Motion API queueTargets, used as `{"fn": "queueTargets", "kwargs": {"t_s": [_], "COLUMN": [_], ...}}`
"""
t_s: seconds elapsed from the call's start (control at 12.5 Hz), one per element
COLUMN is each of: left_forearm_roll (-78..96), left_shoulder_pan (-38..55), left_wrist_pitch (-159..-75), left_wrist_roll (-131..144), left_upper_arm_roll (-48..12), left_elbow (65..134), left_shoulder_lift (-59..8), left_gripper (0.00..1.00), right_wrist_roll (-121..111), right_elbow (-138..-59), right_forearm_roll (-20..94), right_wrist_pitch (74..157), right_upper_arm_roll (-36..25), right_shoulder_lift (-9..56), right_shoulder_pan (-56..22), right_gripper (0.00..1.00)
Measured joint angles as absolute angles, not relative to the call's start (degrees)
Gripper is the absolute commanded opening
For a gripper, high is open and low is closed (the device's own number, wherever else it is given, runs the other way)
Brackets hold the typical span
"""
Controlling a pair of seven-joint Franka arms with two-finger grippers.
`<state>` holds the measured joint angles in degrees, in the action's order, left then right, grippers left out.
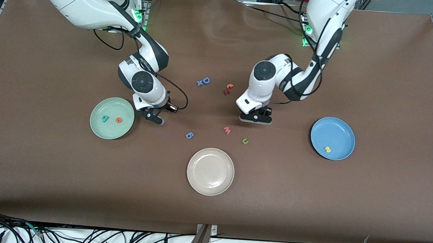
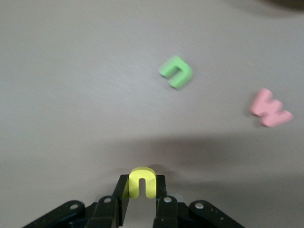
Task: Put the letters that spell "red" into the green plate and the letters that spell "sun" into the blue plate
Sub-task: 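Place the yellow u on the blue plate while the right gripper carries teal letter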
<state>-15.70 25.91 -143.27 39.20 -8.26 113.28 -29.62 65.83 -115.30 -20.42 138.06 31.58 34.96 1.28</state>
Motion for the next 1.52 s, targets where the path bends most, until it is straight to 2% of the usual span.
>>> {"fn": "queueTargets", "kwargs": {"t_s": [0.08,0.4,0.88,1.12,1.28,1.52], "left_forearm_roll": [-15.7,-15.7,-10.9,-10.5,-10.5,-10.5], "left_shoulder_pan": [24.0,18.0,4.1,-0.8,-2.5,-4.7], "left_wrist_pitch": [-141.4,-133.8,-132.8,-132.7,-132.7,-132.8], "left_wrist_roll": [36.1,24.2,-2.3,-10.2,-12.8,-15.3], "left_upper_arm_roll": [-8.3,-8.4,-8.5,-8.5,-8.5,-8.6], "left_elbow": [113.2,113.2,114.2,115.0,115.3,115.5], "left_shoulder_lift": [-28.3,-23.4,-21.7,-21.7,-21.8,-22.9], "left_gripper": [0.17,0.17,0.17,0.17,0.17,0.19], "right_wrist_roll": [65.8,65.8,65.8,65.8,65.8,65.8], "right_elbow": [-115.3,-115.4,-115.4,-115.4,-115.4,-115.4], "right_forearm_roll": [-20.4,-20.4,-20.4,-20.4,-20.4,-20.4], "right_wrist_pitch": [138.1,138.1,138.1,138.2,138.3,138.3], "right_upper_arm_roll": [31.6,31.6,31.5,31.5,31.6,31.6], "right_shoulder_lift": [35.0,35.1,35.3,35.3,35.3,35.3], "right_shoulder_pan": [1.3,1.3,1.3,1.3,1.2,1.2], "right_gripper": [0.35,0.35,0.35,0.11,0.07,0.07]}}
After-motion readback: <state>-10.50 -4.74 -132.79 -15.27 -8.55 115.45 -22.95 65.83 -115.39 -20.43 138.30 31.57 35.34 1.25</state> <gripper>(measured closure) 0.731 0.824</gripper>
